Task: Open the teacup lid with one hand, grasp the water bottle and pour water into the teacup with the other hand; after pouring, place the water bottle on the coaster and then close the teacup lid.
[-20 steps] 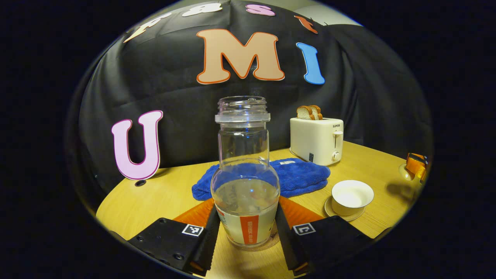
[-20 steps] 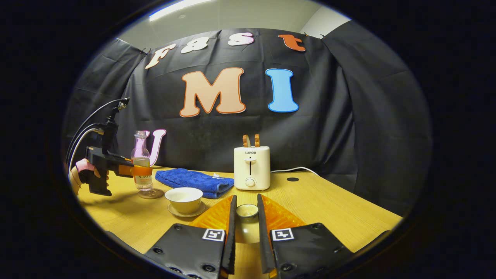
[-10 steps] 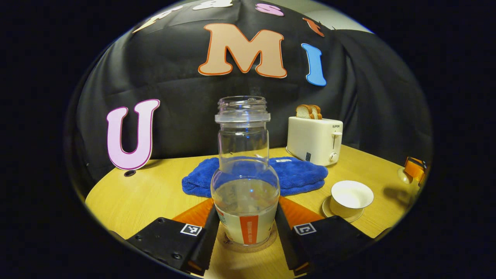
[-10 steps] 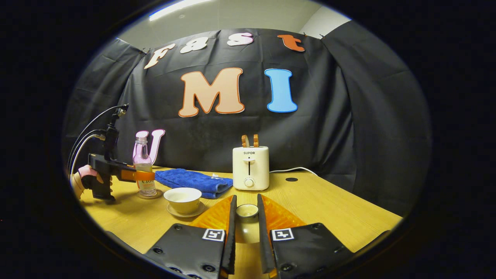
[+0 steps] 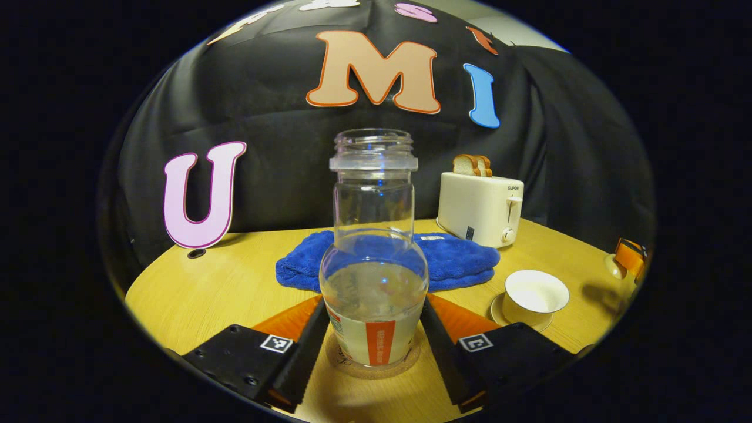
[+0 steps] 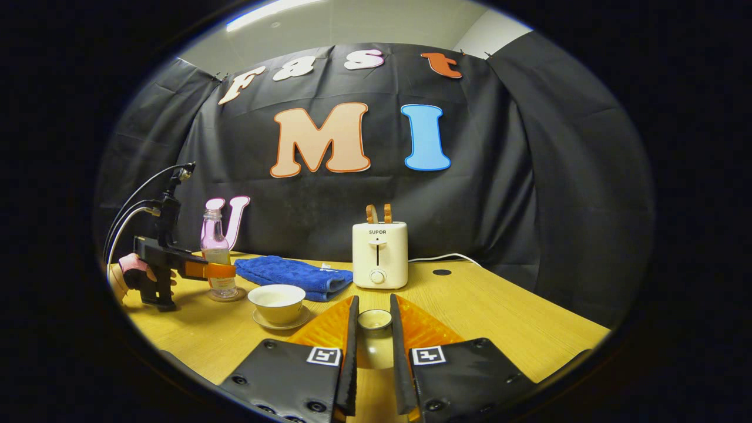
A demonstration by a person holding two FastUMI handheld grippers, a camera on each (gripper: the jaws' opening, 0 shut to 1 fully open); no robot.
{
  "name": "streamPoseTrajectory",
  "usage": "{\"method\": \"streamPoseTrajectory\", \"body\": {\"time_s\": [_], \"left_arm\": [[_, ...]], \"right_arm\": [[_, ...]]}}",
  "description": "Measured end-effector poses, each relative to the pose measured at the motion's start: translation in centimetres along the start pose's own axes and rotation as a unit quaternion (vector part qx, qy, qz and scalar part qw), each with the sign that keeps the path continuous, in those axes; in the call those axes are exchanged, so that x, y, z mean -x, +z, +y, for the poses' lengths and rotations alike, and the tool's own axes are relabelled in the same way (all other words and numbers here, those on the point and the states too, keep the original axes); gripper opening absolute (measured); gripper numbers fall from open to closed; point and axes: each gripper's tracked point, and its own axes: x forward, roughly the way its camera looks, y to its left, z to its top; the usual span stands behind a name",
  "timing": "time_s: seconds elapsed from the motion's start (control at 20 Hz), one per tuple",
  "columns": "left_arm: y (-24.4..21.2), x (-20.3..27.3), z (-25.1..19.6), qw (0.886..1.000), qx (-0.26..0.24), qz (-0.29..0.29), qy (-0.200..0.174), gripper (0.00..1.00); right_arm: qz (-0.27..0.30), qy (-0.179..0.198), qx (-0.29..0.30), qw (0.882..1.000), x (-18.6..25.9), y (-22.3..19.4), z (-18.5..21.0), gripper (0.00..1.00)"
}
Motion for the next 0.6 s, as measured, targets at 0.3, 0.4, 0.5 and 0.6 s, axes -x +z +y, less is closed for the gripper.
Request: {"method": "streamPoseTrajectory", "body": {"time_s": [0.3,0.4,0.5,0.6], "left_arm": [[0.0,0.9,0.2,1.0,0.008,-0.006,0.006,0.96],[-0.2,1.1,-0.1,1.0,0.0,-0.008,0.005,0.96],[-0.5,1.5,-0.6,1.0,-0.008,-0.01,0.002,0.96],[-0.4,2.0,-0.6,1.0,-0.018,-0.015,0.007,0.96]], "right_arm": [[0.0,0.001,0.0,1.0,0.0,0.0,0.0,0.3],[0.0,0.001,0.0,1.0,0.0,0.0,0.0,0.29],[-0.001,0.001,0.0,1.0,0.1,0.1,0.0,0.3],[-0.001,0.001,0.0,1.0,0.0,0.1,0.0,0.3]]}}
